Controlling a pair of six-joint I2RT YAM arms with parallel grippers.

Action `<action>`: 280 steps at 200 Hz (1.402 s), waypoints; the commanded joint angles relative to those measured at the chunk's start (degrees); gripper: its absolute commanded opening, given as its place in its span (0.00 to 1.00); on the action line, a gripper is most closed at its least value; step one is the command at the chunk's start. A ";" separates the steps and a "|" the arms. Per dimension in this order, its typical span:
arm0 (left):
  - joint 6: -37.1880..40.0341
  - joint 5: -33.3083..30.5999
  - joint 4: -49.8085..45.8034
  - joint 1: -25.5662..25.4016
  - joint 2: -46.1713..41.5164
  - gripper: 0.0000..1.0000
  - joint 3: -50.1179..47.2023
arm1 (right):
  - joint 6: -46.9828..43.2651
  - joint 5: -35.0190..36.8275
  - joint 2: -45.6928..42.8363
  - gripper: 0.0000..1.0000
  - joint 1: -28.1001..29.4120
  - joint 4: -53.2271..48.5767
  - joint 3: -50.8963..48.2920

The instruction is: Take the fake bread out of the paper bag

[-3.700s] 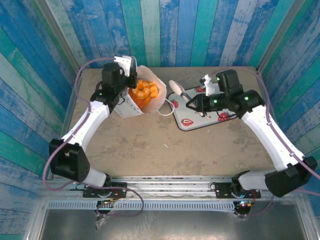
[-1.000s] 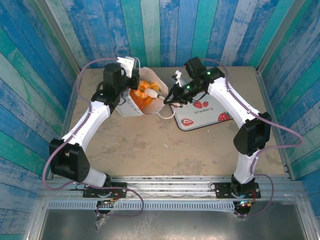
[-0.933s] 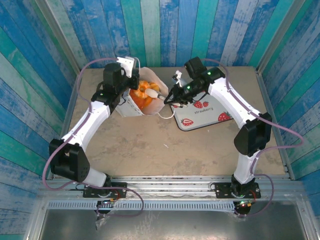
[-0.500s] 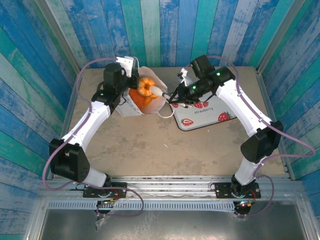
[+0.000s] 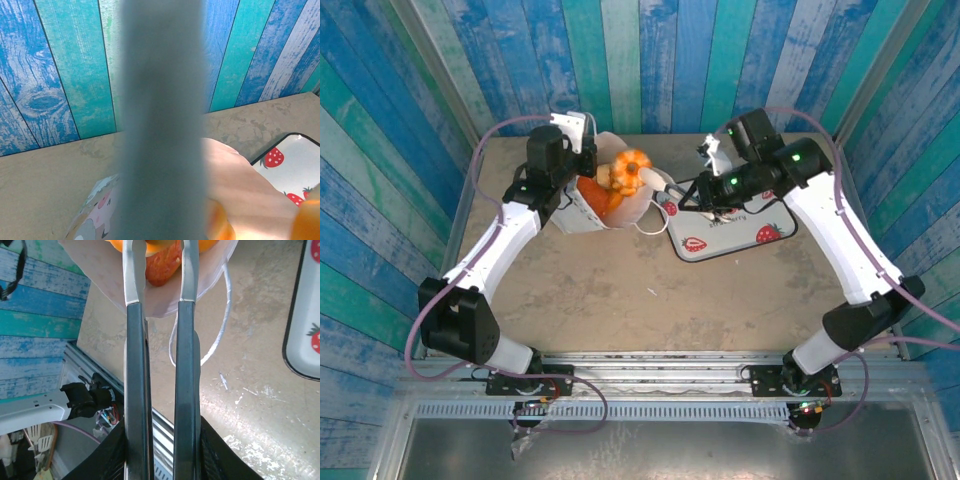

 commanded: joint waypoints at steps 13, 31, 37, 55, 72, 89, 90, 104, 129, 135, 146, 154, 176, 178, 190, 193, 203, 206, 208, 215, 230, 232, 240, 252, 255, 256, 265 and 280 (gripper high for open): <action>-0.40 -0.14 3.65 -0.12 0.81 0.01 2.85 | -0.64 -0.90 -4.50 0.12 -5.15 -0.70 1.68; -0.22 -0.23 3.55 -0.12 0.60 0.01 2.56 | -1.06 -2.23 -5.77 0.12 -9.27 -1.33 1.33; -0.18 -0.23 3.50 -0.12 0.58 0.01 2.48 | -1.46 -2.68 -6.03 0.12 -10.72 -1.68 1.22; 0.08 -0.36 3.44 -0.12 0.28 0.01 2.22 | -2.61 -3.34 -6.27 0.12 -15.10 -2.83 0.24; 0.37 -0.50 3.48 -0.13 -0.16 0.01 1.95 | -3.88 -3.86 -6.02 0.13 -19.23 -3.67 -1.72; 0.53 -0.50 3.26 -0.12 -0.42 0.01 1.87 | -5.17 -5.05 -5.33 0.13 -23.05 -4.18 -4.24; 0.55 -0.50 3.24 -0.08 -0.47 0.01 1.87 | -5.28 -5.13 -5.30 0.13 -23.24 -4.22 -4.31; 0.72 -0.58 2.98 -0.17 -0.52 0.01 1.82 | -6.11 -5.94 -4.36 0.14 -26.07 -4.67 -6.21; 0.75 -0.37 3.11 -0.14 -1.05 0.01 1.34 | -7.43 -6.63 -2.38 0.15 -29.45 -4.93 -8.46; 0.75 -0.32 3.25 -0.12 -1.21 0.01 1.13 | -7.73 -6.40 -1.75 0.15 -30.11 -5.13 -8.89; 0.60 -0.32 3.60 -0.12 -1.51 0.01 0.72 | -8.04 -6.52 -0.45 0.15 -31.36 -5.31 -9.76; 0.70 -0.32 3.65 -0.17 -1.65 0.01 0.65 | -8.44 -6.46 0.52 0.15 -32.05 -5.23 -10.30; 1.01 -0.50 3.62 -0.12 -1.88 0.01 0.57 | -8.64 -5.55 2.97 0.14 -34.20 -4.23 -11.79; 1.05 -0.50 3.63 -0.12 -1.91 0.01 0.57 | -8.60 -5.49 3.16 0.14 -34.46 -4.14 -11.95; 1.09 -0.39 3.64 -0.12 -2.00 0.01 0.67 | -8.48 -5.06 4.39 0.15 -35.51 -3.49 -12.68; 1.10 -0.33 3.66 -0.14 -2.01 0.01 0.66 | -8.47 -4.90 4.74 0.15 -35.79 -3.35 -12.82; 1.16 -0.21 3.82 -0.16 -2.11 0.01 0.58 | -8.20 -4.95 5.55 0.15 -36.57 -2.68 -13.41; 1.18 -0.23 3.88 -0.14 -2.11 0.01 0.57 | -8.20 -5.02 5.75 0.15 -36.72 -2.41 -13.64; 1.16 -0.23 3.87 -0.17 -2.10 0.01 0.57 | -8.20 -4.98 5.92 0.15 -36.84 -2.35 -13.76; 1.19 -0.23 4.05 -0.15 -2.22 0.01 0.54 | -8.20 -4.21 6.52 0.15 -37.12 -2.20 -13.80; 1.10 -0.15 4.43 -0.19 -2.30 0.01 0.39 | -8.16 -2.74 7.68 0.15 -37.78 -1.88 -13.58; 1.10 -0.15 4.45 -0.14 -2.28 0.01 0.39 | -8.19 -2.57 7.85 0.15 -37.88 -1.88 -13.50; 1.03 0.15 4.62 -0.16 -2.19 0.01 0.38 | -8.19 -1.95 8.55 0.15 -38.22 -1.65 -13.37; 1.09 0.47 4.62 -0.19 -2.09 0.01 0.43 | -8.19 -0.52 9.62 0.16 -38.67 -1.44 -12.93; 1.10 0.61 4.61 -0.21 -2.02 0.01 0.41 | -8.08 -0.40 9.91 0.16 -38.77 -1.29 -12.85; 1.10 0.63 4.66 -0.21 -2.06 0.01 0.44 | -8.10 -0.39 10.01 0.16 -38.84 -1.24 -12.84; 1.10 0.73 4.62 -0.21 -1.92 0.01 0.48 | -7.95 -0.37 10.91 0.17 -39.20 -0.93 -12.68; 1.16 0.68 4.65 -0.21 -2.06 0.01 0.48 | -7.51 -0.29 12.50 0.17 -39.65 -0.31 -12.41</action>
